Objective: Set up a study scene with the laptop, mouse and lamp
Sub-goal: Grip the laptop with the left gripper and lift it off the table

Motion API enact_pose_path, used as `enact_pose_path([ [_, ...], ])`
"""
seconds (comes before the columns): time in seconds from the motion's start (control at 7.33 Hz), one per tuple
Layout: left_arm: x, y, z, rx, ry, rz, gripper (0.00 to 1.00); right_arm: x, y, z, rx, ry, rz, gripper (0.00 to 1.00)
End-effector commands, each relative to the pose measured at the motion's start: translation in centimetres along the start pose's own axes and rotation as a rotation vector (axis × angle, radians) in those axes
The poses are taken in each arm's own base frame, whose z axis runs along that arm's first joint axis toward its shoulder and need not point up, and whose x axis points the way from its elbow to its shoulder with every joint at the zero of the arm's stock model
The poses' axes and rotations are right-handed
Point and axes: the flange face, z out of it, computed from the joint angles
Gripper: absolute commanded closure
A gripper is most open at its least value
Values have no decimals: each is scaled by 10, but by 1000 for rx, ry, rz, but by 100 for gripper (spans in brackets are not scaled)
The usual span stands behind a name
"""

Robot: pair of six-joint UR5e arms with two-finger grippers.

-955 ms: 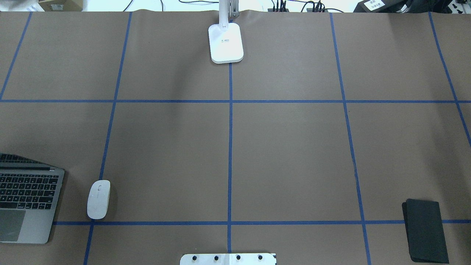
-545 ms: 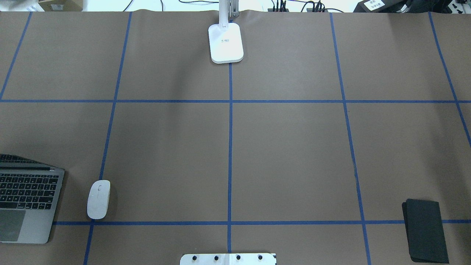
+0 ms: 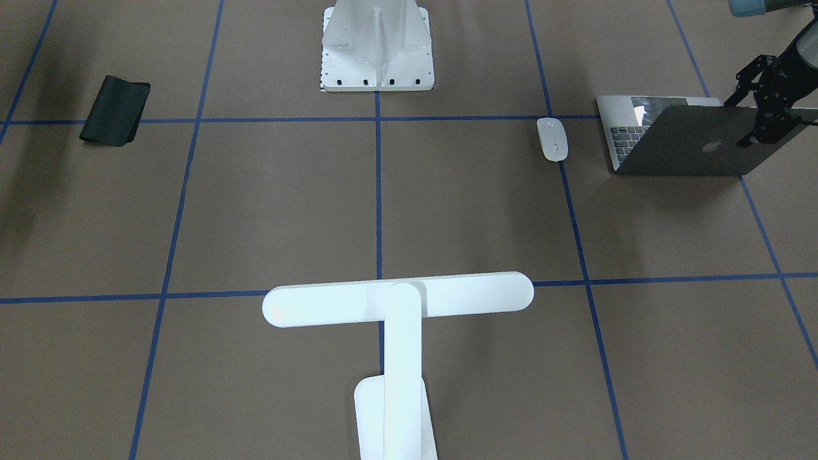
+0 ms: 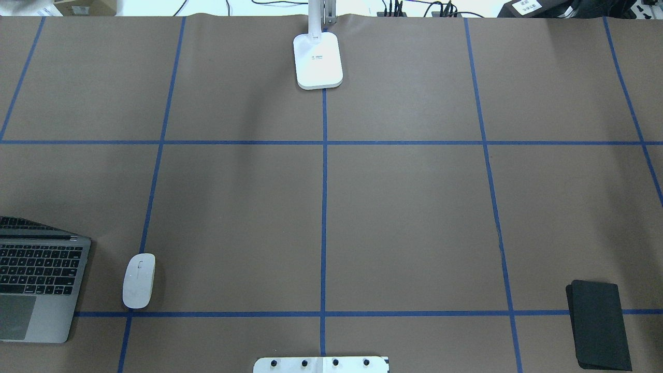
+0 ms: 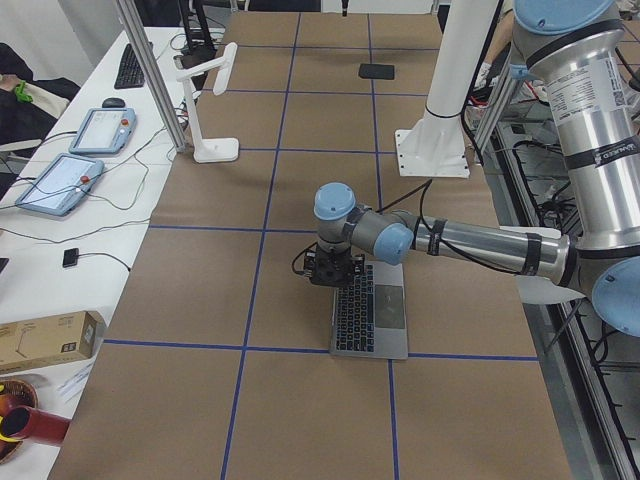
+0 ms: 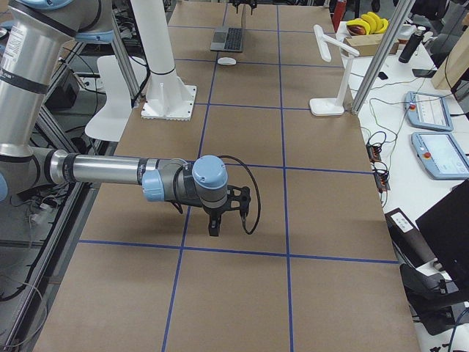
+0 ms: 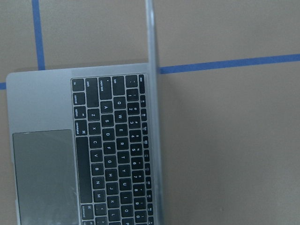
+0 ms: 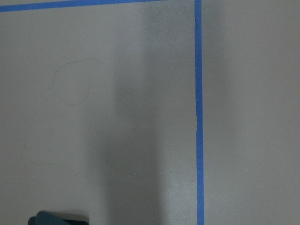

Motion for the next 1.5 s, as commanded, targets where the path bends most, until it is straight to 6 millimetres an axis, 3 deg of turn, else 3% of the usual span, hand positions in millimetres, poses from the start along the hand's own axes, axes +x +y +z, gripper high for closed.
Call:
enact_pose_path([
  [0.0,2,13,5,-16,8,-21,70,0,0,0,0,0,0,0],
  [0.14,2,13,4,-19,9,-18,100,0,0,0,0,0,0,0],
  [0.82,10,27,-4,-44,20,17,100,0,0,0,0,0,0,0],
  [1.23,4,53,-22,-130,-23,77,100,3,4,2,-8,-4,8,0],
  [1.36,10,69,-33,-128,-34,106,100,2,4,2,-7,-5,7,0],
])
